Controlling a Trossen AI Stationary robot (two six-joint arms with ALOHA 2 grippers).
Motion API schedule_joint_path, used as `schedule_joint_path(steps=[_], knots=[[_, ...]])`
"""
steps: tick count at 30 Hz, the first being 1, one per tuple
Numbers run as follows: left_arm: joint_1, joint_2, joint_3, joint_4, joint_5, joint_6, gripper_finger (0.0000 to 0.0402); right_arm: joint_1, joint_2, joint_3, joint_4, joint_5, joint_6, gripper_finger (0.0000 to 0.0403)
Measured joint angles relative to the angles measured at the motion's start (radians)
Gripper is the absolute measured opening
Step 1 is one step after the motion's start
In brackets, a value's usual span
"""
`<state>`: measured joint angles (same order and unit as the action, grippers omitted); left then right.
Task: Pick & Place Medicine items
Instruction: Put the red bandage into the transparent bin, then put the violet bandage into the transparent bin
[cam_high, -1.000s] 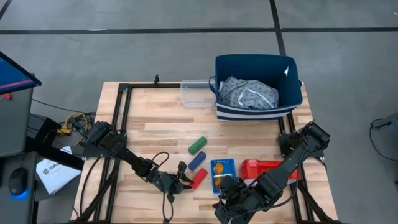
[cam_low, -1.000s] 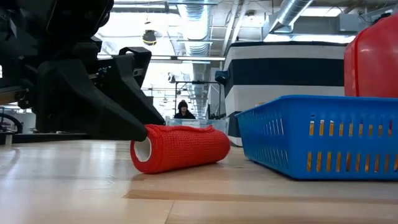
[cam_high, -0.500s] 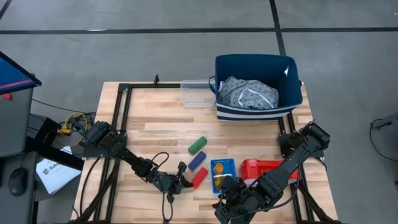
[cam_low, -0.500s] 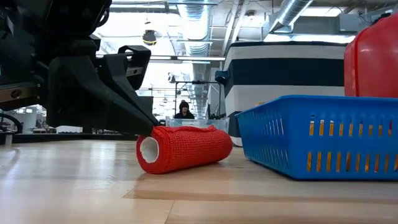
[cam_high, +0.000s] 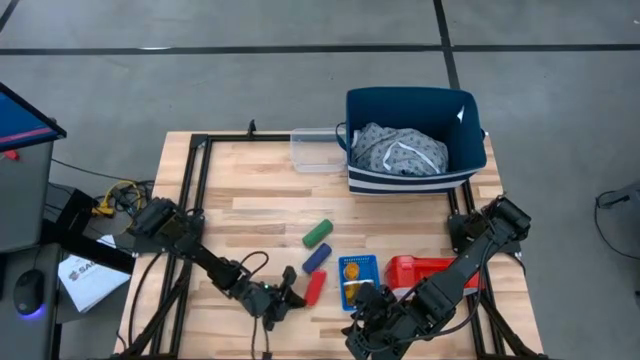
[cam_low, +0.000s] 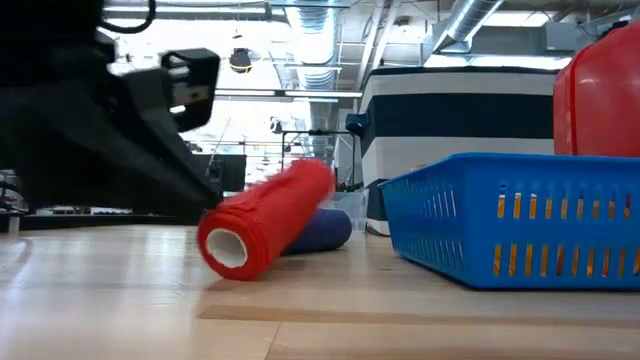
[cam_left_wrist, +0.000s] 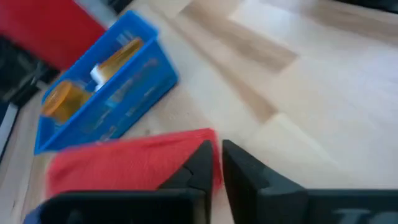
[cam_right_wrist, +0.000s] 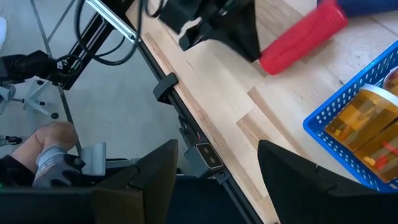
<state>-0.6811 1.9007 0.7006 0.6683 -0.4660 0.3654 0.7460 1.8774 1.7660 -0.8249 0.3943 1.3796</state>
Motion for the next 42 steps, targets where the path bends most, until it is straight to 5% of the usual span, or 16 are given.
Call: schedule_joint_path(steps=[13, 23, 42], knots=[[-0.011, 0.000, 0.000, 0.027, -0.011, 0.059, 0.0228, 0.000, 0.000, 0.000, 0.000, 0.000, -0.003, 0.0219], [0.011, -0.008, 0.000, 0.050, -0.082, 0.167, 0.0216, 0.000, 0.000, 0.000, 0.001, 0.000, -0.002, 0.0219], [0.204, -0.036, 0.000, -0.149, -0.137, -0.510, 0.0271, 0.001, 0.002, 0.000, 0.003, 0.004, 0.000, 0.0219]])
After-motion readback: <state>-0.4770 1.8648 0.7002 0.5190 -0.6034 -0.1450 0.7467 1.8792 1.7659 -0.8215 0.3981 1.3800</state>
